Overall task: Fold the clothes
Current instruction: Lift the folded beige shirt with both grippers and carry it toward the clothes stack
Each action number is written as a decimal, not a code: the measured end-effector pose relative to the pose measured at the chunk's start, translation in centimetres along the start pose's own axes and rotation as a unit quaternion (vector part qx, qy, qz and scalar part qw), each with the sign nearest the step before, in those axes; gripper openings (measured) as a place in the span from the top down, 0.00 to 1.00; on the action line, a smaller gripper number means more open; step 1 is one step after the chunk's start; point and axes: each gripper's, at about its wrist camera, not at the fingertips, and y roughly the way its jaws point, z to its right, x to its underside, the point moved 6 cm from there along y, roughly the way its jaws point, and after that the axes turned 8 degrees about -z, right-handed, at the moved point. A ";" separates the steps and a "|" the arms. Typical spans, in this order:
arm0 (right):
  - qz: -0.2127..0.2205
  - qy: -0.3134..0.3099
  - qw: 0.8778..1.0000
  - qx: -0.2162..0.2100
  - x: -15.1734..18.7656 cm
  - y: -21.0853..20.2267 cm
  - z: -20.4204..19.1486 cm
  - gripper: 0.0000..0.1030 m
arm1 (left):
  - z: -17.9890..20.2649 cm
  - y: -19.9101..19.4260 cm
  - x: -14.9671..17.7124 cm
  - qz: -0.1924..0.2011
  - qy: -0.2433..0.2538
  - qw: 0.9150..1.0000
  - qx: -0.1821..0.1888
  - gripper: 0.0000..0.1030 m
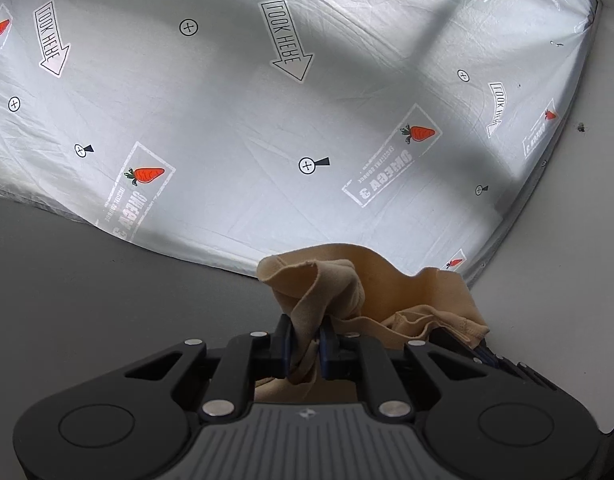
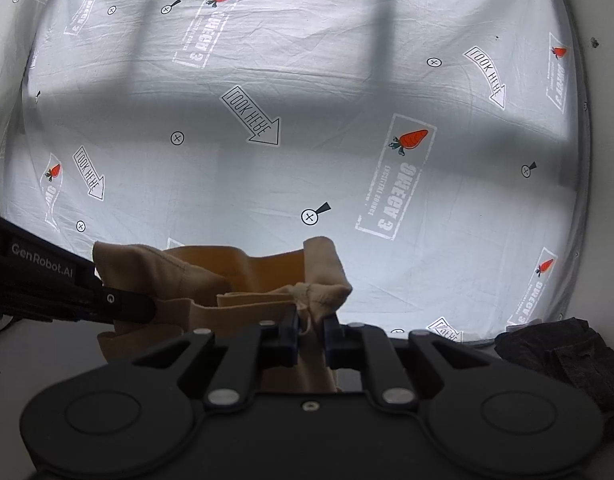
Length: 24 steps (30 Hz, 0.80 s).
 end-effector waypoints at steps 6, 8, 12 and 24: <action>0.002 0.009 0.998 0.055 0.5 -4.9 5.2 0.89 | 5.5 -0.5 1.9 -0.006 0.018 0.998 0.057 0.88; -0.003 0.004 0.996 0.091 1.1 -6.3 6.5 0.89 | 7.0 -0.1 2.3 -0.016 0.016 0.996 0.084 0.88; -0.029 0.025 0.991 0.129 2.0 -8.9 9.9 0.89 | 10.7 1.0 3.1 -0.024 0.027 0.991 0.131 0.91; -0.084 0.066 0.980 0.165 9.5 -6.2 23.7 0.89 | 16.3 9.7 8.0 -0.042 0.073 0.994 0.065 0.92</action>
